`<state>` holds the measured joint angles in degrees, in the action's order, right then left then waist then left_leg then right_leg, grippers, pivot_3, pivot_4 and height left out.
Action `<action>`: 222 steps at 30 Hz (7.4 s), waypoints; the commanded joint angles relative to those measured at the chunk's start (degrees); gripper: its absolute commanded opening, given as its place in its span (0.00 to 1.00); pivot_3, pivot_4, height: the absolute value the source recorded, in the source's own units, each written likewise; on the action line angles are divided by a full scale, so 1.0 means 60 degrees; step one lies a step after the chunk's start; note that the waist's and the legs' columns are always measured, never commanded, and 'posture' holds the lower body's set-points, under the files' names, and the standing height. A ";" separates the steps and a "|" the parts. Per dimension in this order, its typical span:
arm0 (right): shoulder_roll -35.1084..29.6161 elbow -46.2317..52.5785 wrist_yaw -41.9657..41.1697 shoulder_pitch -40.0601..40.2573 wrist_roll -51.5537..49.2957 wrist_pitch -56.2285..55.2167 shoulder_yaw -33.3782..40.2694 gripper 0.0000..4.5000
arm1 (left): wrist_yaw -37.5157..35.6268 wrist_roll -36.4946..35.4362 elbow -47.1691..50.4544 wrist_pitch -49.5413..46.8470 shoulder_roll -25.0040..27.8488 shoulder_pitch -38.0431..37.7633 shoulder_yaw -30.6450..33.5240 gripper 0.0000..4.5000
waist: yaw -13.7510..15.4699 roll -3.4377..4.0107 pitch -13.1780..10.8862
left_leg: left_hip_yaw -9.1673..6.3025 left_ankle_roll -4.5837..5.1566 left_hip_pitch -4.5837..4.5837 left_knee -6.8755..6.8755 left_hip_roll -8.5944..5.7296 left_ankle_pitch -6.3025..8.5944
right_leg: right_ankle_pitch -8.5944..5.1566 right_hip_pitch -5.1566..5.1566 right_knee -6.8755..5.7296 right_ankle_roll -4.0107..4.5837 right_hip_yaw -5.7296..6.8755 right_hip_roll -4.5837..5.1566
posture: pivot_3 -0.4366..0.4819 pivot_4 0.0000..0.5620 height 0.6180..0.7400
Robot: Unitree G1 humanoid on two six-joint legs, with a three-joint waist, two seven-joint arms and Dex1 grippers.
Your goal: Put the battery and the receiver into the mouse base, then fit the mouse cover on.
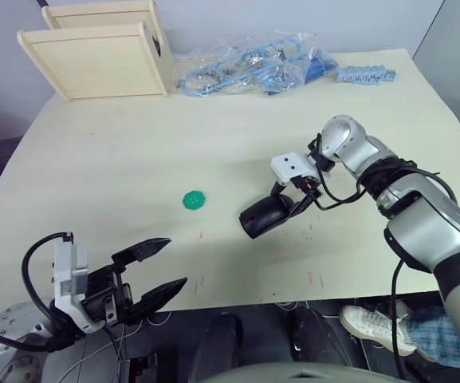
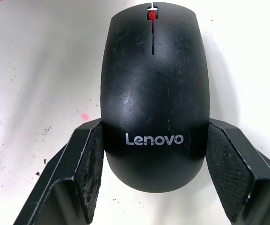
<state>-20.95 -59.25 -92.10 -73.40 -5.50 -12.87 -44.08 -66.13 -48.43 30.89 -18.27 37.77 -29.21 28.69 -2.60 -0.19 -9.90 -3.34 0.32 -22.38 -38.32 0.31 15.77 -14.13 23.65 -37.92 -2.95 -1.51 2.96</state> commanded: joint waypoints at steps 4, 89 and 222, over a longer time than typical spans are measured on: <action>0.0147 0.0343 -0.0067 -0.0036 -0.0059 -0.0163 -0.0139 0.70 | -0.0012 -0.0003 0.0274 0.0157 0.0005 -0.0019 0.0030 1.00 | 0.0000 0.0000 0.0000 | 0.0000 0.0000 0.0000 0.0001 0.0000 0.0000 | 0.0000 0.0000 0.0000 0.0000 0.0000 0.0000 | 0.48 0.27 1.00; -0.0748 0.5482 0.1864 0.4791 -0.0501 0.1310 0.4350 0.99 | -0.0412 0.0062 0.0104 -0.0118 0.0553 0.0051 0.0309 1.00 | 0.0050 -0.0004 -0.0009 | -0.0002 -0.0002 -0.0012 -0.0003 0.0000 -0.0002 | 0.0002 -0.0003 0.0005 -0.0002 0.0010 0.0000 | 0.48 0.27 1.00; -0.0208 0.4181 0.1516 0.4199 0.0304 0.0573 0.4279 0.96 | -0.0250 0.0082 0.0276 -0.0100 0.0556 -0.0024 0.0312 1.00 | 0.0040 -0.0005 -0.0008 | 0.0004 -0.0003 0.0003 -0.0002 0.0002 -0.0002 | 0.0002 -0.0010 -0.0003 0.0000 0.0001 -0.0005 | 0.48 0.27 1.00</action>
<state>-22.22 -35.03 -83.30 -47.44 -3.61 -8.34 -19.22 -67.27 -47.43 31.26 -19.64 40.92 -29.32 29.47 -2.36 -0.21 -9.95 -3.32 0.30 -22.37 -38.33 0.32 15.76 -14.12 23.60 -37.93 -2.96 -1.51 2.93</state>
